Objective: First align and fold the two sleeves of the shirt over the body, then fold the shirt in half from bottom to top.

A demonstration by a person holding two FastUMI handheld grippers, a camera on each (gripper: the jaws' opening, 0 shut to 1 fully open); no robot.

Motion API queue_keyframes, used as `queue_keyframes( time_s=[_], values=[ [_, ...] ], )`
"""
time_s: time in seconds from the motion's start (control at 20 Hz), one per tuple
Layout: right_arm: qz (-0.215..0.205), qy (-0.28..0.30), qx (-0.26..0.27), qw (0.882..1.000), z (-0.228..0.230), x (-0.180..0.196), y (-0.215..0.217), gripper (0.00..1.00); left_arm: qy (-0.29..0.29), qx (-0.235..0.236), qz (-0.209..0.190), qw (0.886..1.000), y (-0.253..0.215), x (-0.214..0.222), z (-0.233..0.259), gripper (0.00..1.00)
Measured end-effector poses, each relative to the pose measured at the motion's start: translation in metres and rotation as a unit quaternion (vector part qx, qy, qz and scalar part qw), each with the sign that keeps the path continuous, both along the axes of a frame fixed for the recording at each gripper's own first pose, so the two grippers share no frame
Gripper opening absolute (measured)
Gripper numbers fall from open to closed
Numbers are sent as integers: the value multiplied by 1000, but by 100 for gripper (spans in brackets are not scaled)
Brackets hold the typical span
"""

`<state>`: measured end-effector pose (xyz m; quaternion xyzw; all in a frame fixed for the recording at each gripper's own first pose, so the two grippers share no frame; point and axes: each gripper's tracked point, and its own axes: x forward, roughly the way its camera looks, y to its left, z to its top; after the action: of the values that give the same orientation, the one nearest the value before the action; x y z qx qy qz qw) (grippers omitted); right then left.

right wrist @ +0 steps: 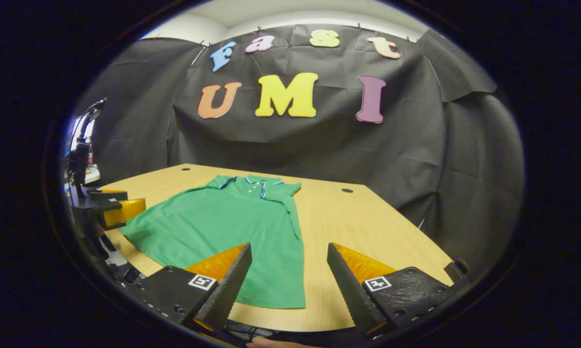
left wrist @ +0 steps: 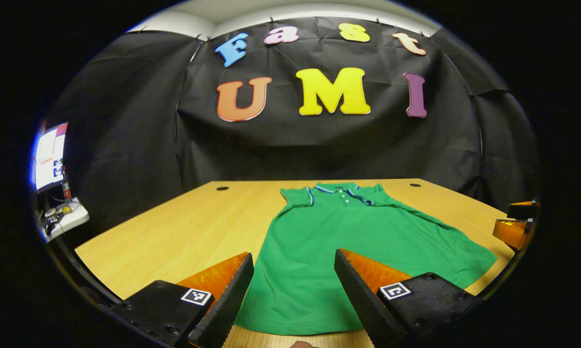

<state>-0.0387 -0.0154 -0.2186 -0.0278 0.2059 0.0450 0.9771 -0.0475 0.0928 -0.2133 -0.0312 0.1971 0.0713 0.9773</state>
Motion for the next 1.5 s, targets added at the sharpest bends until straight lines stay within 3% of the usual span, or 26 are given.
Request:
queue_keyframes(
  time_s=[0.3, 0.55, 0.7, 0.75, 0.9, 0.95, 1.0, 1.05, 1.15, 1.5],
  values=[
    [-11, 62, 10, 998, -38, 1, -1, 96, 62, -27, 21, 998, 13, -7, -34, 100],
    [-8, 118, 43, 992, -67, -4, 9, 96, 73, 0, 24, 997, 14, -4, -38, 100],
    [0, 115, 51, 992, -66, 2, 16, 86, 83, 0, 22, 996, 11, -3, -39, 100],
    [-4, 112, 52, 992, -66, 4, 16, 79, 86, 2, 24, 996, 11, -2, -41, 89],
    [-10, 123, 93, 988, -70, 9, 25, 26, 89, -3, 10, 996, 2, 1, -40, 52],
    [-10, 127, 96, 987, -70, 11, 25, 13, 87, -9, 10, 996, 1, 2, -39, 29],
    [-1, 130, 80, 988, -69, 13, 26, 2, 87, -12, 14, 996, 1, 2, -38, 17],
    [4, 129, 66, 989, -65, 9, 23, 2, 89, -15, 11, 996, -2, 1, -39, 9],
    [3, 134, 62, 989, -63, 4, 24, 0, 92, -25, 0, 995, -8, -1, -37, 6],
    [8, 124, 77, 989, -39, 4, 24, 0, 63, -28, -9, 998, -9, 3, -8, 6]
  ],
)
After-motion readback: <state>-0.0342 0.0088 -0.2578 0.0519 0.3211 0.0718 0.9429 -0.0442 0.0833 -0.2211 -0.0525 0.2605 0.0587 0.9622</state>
